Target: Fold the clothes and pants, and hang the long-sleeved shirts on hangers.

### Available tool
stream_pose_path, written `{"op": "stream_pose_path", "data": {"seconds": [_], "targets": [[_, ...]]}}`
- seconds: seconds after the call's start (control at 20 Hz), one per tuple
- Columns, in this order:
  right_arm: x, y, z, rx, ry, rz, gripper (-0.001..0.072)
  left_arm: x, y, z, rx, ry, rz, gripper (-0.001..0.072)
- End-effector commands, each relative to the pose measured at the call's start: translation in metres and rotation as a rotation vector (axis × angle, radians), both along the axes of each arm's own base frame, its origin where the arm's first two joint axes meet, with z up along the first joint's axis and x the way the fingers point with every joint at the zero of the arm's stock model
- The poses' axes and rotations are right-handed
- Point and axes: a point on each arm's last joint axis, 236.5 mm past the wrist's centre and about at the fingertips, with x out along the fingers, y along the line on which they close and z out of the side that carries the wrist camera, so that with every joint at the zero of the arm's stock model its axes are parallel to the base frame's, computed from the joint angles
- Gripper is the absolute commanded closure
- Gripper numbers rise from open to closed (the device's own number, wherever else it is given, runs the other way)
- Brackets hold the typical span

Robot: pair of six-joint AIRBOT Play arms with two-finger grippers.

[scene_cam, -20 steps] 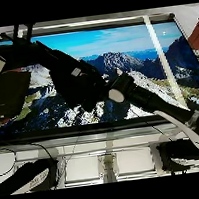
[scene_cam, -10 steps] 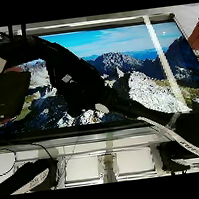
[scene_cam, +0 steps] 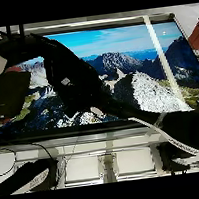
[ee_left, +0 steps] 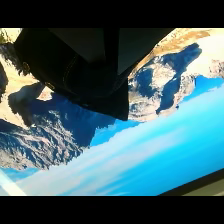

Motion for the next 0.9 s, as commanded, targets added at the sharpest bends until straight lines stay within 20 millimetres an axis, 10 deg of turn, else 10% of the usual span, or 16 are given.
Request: {"op": "stream_pose_path", "data": {"seconds": [0.0, 0.65, 0.85], "targets": [[0.007, 0.011, -0.001, 0.065, 0.006, -0.039, 0.0105, 0.0, 0.0, 0.001, -0.007, -0.001, 0.004, 0.0673], [0.023, 0.026, -0.042, 0.142, 0.102, -0.154, 0.024, 0.0, 0.0, 0.001, -0.006, -0.001, 0.003, 0.0672], [0.029, 0.02, -0.042, 0.126, 0.134, -0.179, 0.0698, 0.001, 0.002, 0.001, 0.002, -0.003, 0.008, 0.0672]]}}
